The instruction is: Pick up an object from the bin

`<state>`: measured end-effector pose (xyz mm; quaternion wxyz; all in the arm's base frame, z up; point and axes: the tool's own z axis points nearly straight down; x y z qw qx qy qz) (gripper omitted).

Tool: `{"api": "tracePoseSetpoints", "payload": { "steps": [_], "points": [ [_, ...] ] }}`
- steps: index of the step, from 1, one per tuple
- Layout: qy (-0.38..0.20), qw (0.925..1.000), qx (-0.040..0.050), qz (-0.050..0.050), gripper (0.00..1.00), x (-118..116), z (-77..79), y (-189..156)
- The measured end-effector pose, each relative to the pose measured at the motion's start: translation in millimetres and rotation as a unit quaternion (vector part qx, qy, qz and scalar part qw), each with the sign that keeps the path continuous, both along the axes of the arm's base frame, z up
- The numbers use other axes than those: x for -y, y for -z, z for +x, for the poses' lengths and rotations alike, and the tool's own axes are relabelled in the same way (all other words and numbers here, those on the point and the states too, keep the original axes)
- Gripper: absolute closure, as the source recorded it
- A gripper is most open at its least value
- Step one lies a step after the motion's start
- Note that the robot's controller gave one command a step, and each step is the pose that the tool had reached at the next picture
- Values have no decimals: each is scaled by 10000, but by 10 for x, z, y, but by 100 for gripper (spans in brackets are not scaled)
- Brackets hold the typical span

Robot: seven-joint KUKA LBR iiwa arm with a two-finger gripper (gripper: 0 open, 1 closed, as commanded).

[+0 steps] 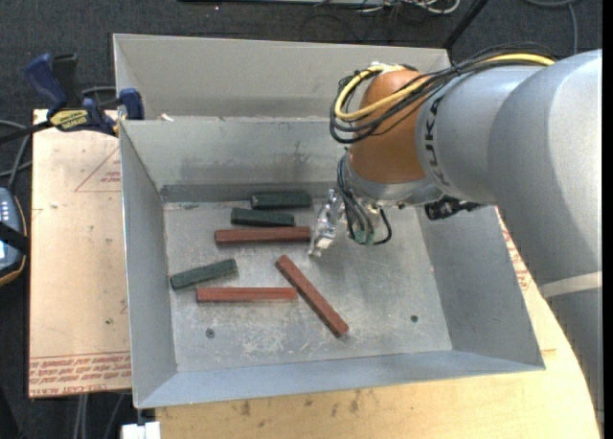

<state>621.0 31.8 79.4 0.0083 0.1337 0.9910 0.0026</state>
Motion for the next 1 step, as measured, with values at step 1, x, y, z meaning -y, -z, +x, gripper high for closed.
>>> {"api": "tracePoseSetpoints", "payload": {
  "steps": [1],
  "points": [
    [0,10000,1,-1,100,0,0,0]
  ]
}}
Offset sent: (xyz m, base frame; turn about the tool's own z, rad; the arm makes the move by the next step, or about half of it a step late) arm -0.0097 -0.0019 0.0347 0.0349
